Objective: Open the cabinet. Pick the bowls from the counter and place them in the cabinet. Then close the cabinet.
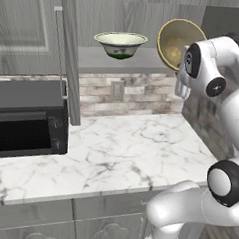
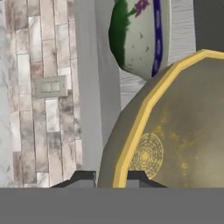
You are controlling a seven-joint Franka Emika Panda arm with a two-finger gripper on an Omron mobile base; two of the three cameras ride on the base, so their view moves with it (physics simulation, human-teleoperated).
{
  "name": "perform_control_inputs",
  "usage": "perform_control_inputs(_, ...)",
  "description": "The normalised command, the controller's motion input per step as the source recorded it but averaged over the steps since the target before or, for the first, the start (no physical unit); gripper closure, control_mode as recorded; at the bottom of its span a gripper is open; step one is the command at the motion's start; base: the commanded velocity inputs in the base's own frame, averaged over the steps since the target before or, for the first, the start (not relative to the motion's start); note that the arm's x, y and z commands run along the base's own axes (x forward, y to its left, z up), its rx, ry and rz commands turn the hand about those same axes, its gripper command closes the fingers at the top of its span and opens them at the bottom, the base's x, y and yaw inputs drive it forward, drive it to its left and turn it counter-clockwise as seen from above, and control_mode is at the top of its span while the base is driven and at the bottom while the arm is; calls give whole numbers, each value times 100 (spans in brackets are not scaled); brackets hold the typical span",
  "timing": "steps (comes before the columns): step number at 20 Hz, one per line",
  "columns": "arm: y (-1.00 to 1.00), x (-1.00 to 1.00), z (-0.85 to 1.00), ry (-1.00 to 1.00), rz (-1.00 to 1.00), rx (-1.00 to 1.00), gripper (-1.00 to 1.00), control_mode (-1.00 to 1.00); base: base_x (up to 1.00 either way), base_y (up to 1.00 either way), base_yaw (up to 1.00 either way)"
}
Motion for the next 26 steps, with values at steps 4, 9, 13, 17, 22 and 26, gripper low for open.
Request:
perform_control_inputs(4, -45, 0, 100, 25, 0, 0, 100, -100, 0, 0, 0)
perform_control_inputs(9, -53, 0, 95, 27, -2, 0, 100, -100, 0, 0, 0)
perform_control_inputs(13, -32, 4, 42, 54, 0, 0, 100, -100, 0, 0, 0)
perform_control_inputs(17, -34, 12, 56, 63, 0, 0, 100, -100, 0, 0, 0)
perform_control_inputs(22, -45, 0, 58, 58, 0, 0, 100, -100, 0, 0, 0)
perform_control_inputs(26, -40, 5, 69, 50, 0, 0, 100, -100, 0, 0, 0)
